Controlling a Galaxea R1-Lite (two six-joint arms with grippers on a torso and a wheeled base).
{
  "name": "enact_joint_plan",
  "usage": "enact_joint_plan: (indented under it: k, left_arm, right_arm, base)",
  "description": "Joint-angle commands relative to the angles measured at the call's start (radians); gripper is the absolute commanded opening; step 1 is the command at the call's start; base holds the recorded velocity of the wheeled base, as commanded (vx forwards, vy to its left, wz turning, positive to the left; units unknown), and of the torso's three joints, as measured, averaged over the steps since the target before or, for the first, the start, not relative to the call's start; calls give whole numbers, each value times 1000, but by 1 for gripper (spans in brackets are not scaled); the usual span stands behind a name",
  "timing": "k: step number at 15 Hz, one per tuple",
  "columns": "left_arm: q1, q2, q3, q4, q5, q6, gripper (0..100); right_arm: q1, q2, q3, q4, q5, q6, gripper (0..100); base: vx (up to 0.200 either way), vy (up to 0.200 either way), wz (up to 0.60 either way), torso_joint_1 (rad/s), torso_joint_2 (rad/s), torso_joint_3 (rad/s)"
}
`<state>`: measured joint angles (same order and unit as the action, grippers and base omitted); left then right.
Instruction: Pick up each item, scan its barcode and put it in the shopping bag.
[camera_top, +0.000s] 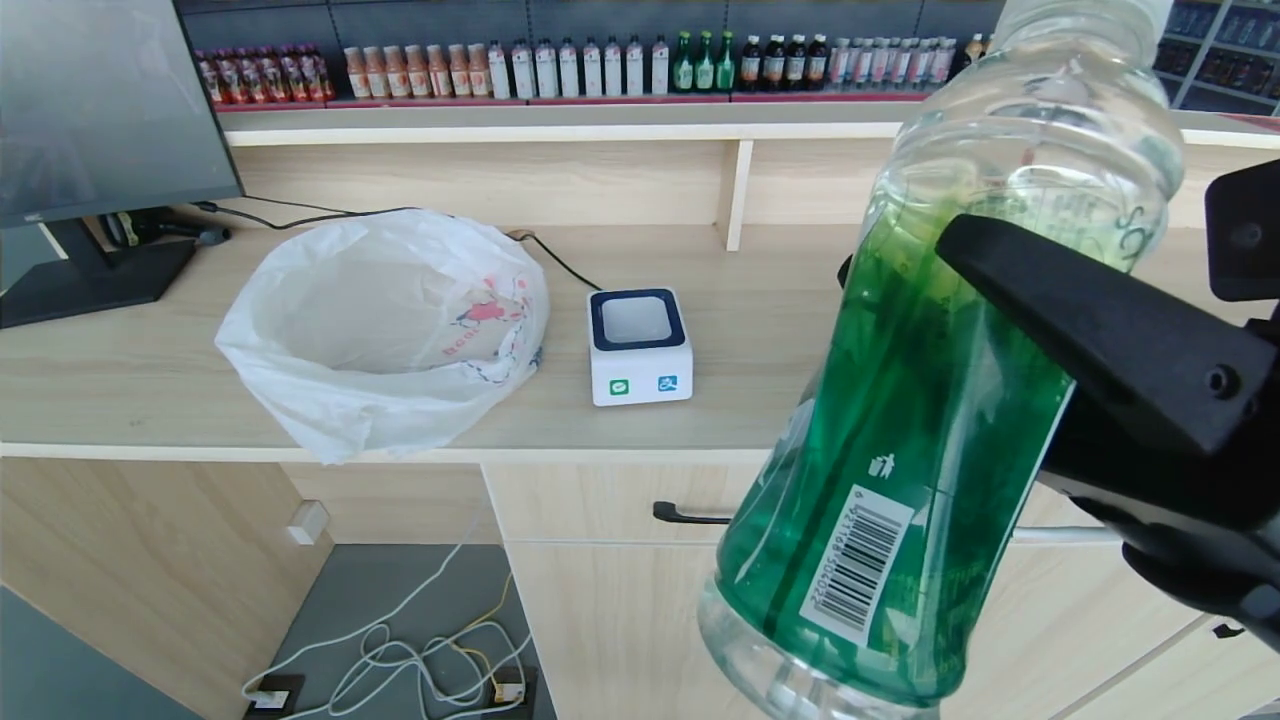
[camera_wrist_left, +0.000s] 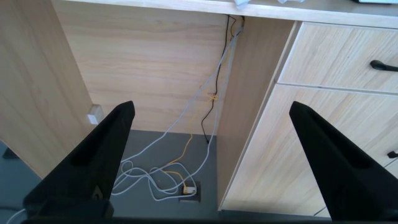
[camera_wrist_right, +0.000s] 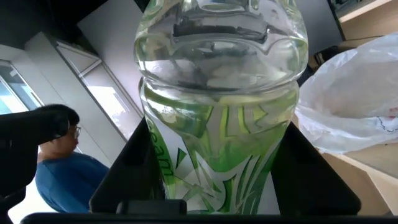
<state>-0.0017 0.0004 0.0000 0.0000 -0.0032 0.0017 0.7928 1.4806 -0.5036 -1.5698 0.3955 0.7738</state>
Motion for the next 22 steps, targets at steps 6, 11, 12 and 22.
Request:
enact_joint_plan:
  k: [6,11,12,22]
  left_arm:
    - [0,0,0,0,0,0,100]
    - [0,0,-2,0,0,0,100]
    - [0,0,0,0,0,0,100]
    - [0,0,0,0,0,0,100]
  right_arm:
    - [2,-10,-1,-1,2,-54,0]
    - [-1,-8,23,-1,-1,-145,0]
    - [-6,-5,36,-1,-4,-174,0]
    - [-15,66,154,-1,-288,-611,0]
  base:
    - [0,0,0,0,0,0]
    - [0,0,0,0,0,0]
    - [0,0,0,0,0,0]
    - [0,0,0,0,0,0]
